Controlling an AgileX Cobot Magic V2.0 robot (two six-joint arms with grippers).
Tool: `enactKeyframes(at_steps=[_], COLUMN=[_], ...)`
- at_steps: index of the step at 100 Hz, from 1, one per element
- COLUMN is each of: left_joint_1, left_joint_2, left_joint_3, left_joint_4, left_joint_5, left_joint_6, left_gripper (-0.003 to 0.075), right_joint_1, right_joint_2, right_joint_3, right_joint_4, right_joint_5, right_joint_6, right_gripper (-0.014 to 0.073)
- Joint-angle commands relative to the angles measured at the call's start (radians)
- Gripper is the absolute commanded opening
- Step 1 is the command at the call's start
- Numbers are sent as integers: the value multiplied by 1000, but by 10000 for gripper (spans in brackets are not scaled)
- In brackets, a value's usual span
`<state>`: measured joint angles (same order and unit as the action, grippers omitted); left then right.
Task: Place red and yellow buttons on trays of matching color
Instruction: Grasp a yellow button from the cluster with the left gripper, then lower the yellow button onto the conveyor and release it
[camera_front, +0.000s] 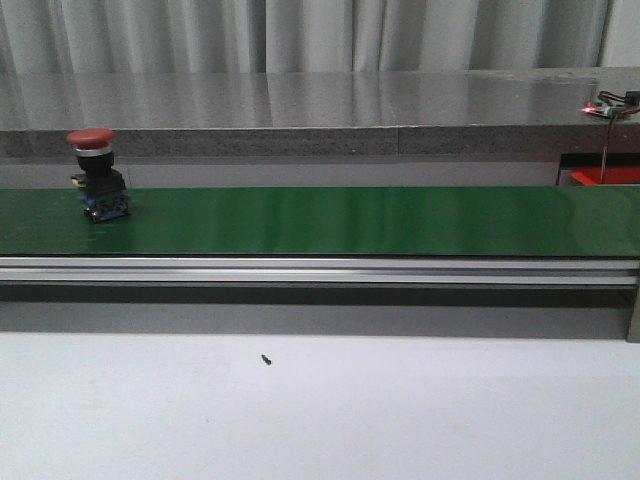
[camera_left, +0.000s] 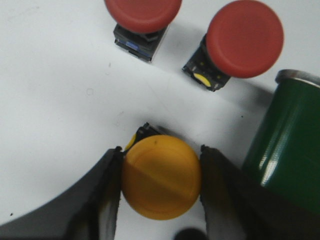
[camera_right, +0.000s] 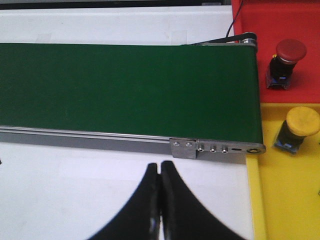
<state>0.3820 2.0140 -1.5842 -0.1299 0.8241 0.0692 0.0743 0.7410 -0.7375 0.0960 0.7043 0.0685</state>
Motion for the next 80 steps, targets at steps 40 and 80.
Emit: enactKeyframes(at_steps=[40, 80], left_joint_1=[1, -77], left_joint_2=[-262, -274], left_joint_3=[-26, -26], left_joint_4=[8, -64], left_joint_5=[59, 90], left_joint_6=[-10, 29], left_gripper=[168, 168], right_joint_1=[2, 2], right_joint_2=[-8, -8], right_joint_3=[-28, -28], right_joint_4=[5, 5], right_joint_5=[-63, -62], right_joint_6=[-8, -8], right_gripper=[-68, -68])
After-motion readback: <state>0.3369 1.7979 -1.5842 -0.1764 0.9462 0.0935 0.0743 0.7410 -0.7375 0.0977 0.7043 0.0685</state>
